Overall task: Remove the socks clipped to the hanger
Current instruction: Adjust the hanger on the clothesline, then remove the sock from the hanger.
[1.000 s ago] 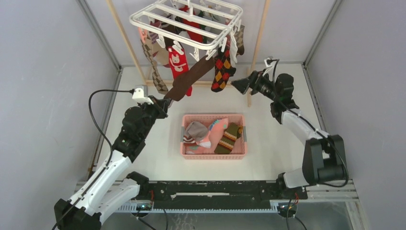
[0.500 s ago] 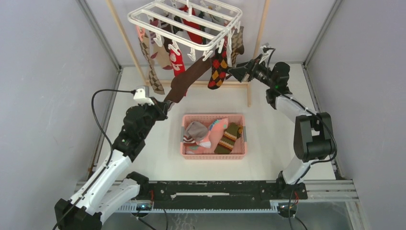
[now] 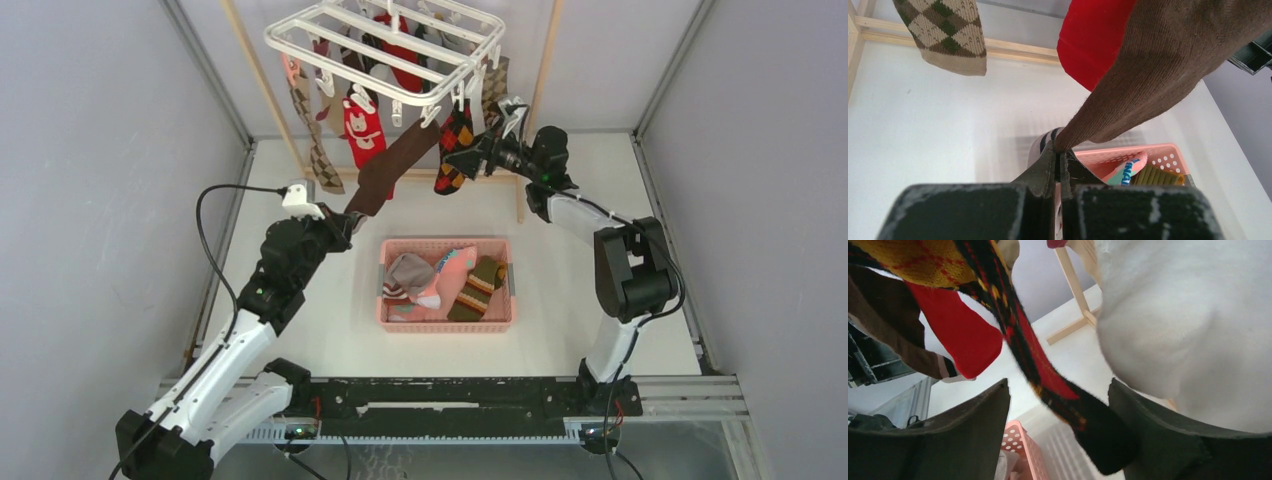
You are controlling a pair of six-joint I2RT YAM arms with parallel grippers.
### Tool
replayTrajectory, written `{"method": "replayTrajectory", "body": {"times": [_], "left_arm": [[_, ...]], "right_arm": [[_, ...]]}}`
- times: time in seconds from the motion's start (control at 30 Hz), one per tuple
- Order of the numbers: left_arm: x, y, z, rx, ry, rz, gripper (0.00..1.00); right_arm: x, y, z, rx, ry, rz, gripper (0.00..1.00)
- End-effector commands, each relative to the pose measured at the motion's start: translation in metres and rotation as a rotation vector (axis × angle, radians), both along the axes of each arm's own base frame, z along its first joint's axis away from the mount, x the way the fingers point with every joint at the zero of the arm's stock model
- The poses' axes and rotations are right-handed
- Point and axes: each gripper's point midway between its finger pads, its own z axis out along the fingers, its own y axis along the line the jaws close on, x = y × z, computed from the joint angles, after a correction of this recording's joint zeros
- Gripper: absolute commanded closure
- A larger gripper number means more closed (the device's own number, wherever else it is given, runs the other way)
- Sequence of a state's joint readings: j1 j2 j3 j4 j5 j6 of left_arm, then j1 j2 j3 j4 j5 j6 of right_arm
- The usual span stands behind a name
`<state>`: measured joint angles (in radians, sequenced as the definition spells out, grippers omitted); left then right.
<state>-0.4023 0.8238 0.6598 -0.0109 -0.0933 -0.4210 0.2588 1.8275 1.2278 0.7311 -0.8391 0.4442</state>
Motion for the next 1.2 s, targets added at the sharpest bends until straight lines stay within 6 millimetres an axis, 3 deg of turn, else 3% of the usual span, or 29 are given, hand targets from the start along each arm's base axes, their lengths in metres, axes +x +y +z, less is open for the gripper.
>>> {"method": "replayTrajectory", "body": {"times": [0.0, 0.07, 0.13, 0.17, 0.2, 0.4, 0.57, 0.67, 1.03, 1.17], "left_arm": [[0.003, -0.001, 0.033, -0.037, -0.069, -0.006, 0.97], [0.004, -0.001, 0.032, -0.037, -0.065, -0.004, 0.97], [0.005, 0.000, 0.030, -0.034, -0.061, 0.005, 0.97], [0.006, 0.002, 0.029, -0.032, -0.058, 0.012, 0.96], [0.007, 0.003, 0.028, -0.031, -0.054, 0.019, 0.95], [0.014, 0.012, 0.007, -0.017, 0.031, 0.072, 0.89], [0.015, 0.023, 0.000, -0.024, 0.061, 0.120, 0.58], [0.011, 0.029, 0.001, -0.021, 0.060, 0.141, 0.45], [-0.016, 0.048, 0.024, -0.018, 0.019, 0.186, 0.34], [-0.026, 0.046, 0.054, -0.065, -0.025, 0.164, 0.33]], "right_arm": [[-0.002, 0.013, 0.030, -0.017, -0.106, -0.003, 0.28], [-0.005, 0.018, 0.029, -0.037, -0.098, -0.018, 0.47], [-0.009, 0.021, 0.028, -0.064, -0.082, -0.041, 0.86], [-0.012, 0.022, 0.026, -0.075, -0.082, -0.051, 0.98], [-0.016, 0.023, 0.025, -0.083, -0.081, -0.066, 1.00], [-0.052, 0.038, 0.026, -0.156, -0.116, -0.127, 1.00], [-0.084, 0.070, 0.034, -0.205, -0.159, -0.124, 1.00], [-0.095, 0.086, 0.043, -0.220, -0.178, -0.119, 1.00], [-0.128, 0.135, 0.062, -0.254, -0.231, -0.070, 1.00], [-0.128, 0.136, 0.058, -0.284, -0.224, -0.094, 1.00]]}}
